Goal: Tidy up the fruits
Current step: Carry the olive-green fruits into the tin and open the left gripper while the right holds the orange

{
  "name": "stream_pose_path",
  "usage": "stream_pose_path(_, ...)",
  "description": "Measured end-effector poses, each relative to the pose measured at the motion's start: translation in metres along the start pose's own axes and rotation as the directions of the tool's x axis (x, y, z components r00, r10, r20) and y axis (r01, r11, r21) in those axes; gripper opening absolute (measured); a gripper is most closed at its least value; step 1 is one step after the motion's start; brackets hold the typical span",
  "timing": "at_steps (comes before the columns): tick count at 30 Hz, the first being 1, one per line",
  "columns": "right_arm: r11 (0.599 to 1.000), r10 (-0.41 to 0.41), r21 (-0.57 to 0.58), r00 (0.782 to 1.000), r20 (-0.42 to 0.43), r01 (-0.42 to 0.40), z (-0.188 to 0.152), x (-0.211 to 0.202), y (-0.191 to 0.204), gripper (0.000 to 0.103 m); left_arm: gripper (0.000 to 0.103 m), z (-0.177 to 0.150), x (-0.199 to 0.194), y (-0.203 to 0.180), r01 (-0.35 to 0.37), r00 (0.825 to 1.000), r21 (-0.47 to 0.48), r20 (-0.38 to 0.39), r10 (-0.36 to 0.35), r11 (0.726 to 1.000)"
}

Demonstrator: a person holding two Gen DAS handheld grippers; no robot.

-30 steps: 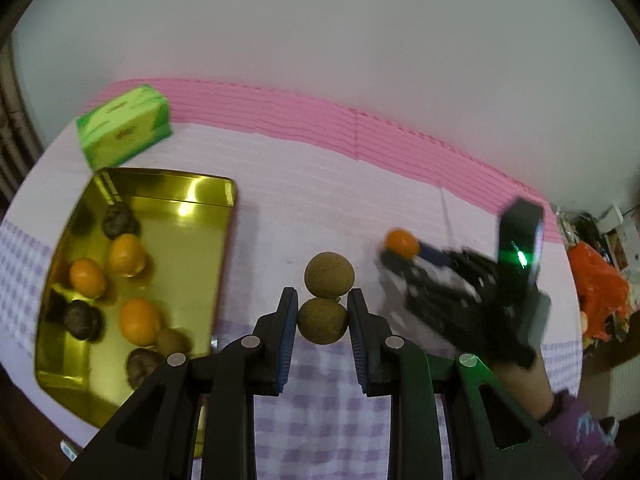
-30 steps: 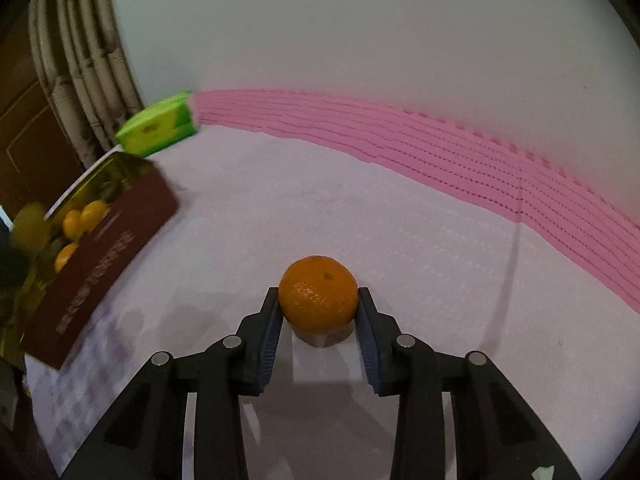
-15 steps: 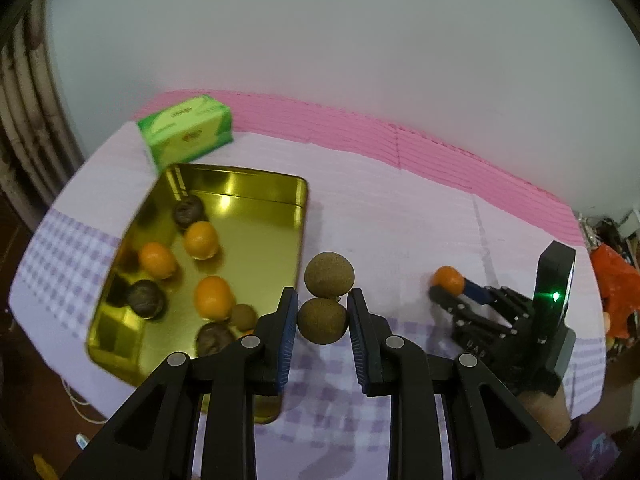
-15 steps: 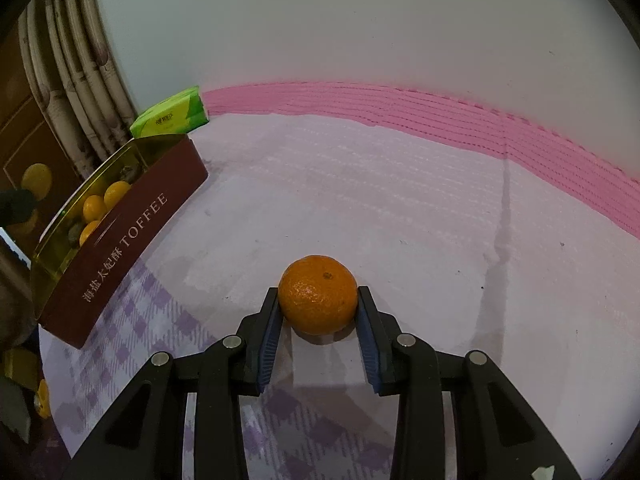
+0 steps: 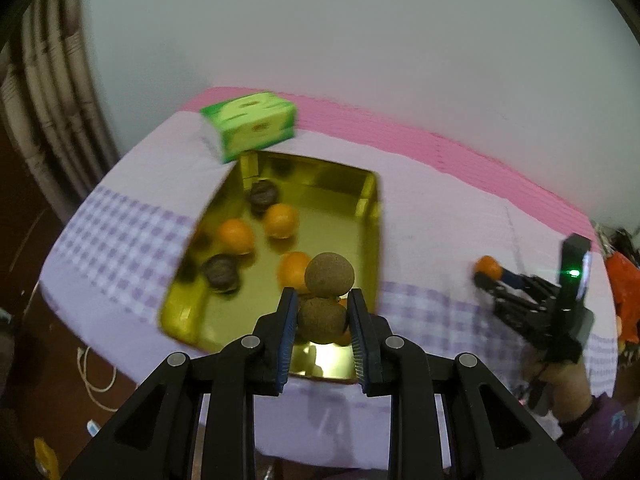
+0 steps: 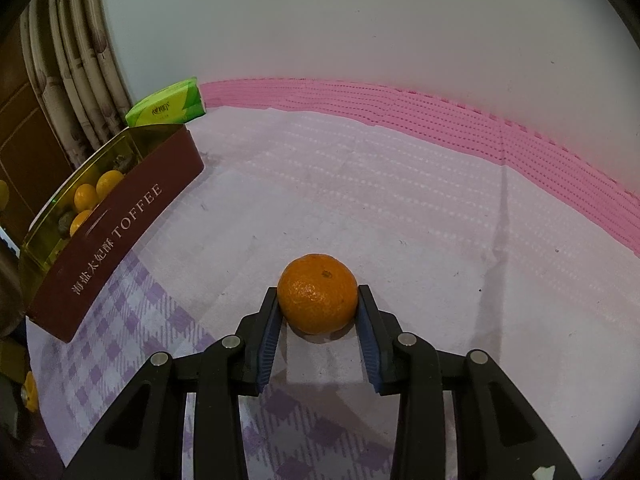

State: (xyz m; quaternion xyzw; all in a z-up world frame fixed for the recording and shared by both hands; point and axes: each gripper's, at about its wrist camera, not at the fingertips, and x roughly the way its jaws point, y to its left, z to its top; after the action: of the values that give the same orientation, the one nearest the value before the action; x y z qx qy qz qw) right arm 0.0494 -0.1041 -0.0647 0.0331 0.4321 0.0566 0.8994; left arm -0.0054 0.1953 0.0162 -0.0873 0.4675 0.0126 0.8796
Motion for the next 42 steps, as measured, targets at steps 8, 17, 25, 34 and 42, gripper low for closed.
stream_pose_path(8,1.000,0.003,0.003,1.000,0.001,-0.003,0.000,0.000,0.000,0.034,0.026,-0.003,0.018,0.045,-0.058,0.998,-0.084,-0.010,0.057,0.995)
stream_pose_path(17,1.000,0.012,0.011,1.000,0.002,-0.012,0.000,0.000,-0.001,0.035,0.026,-0.003,0.046,0.047,-0.069,0.997,-0.066,-0.045,0.066,0.995)
stream_pose_path(25,1.000,0.013,0.012,1.000,0.002,-0.014,0.000,0.000,-0.001,0.035,0.026,0.000,0.057,0.043,-0.085,0.996,-0.047,-0.043,0.083,0.995)
stream_pose_path(34,1.000,0.014,0.012,1.000,0.002,-0.014,0.000,0.000,-0.001,0.035,0.027,0.002,0.067,0.051,-0.106,0.992,-0.077,-0.076,0.100,0.991)
stream_pose_path(42,1.000,0.012,0.010,1.000,0.002,-0.012,0.000,0.000,-0.001,0.035,0.028,0.005,0.055,0.069,-0.094,0.995,-0.170,-0.052,0.087,0.981)
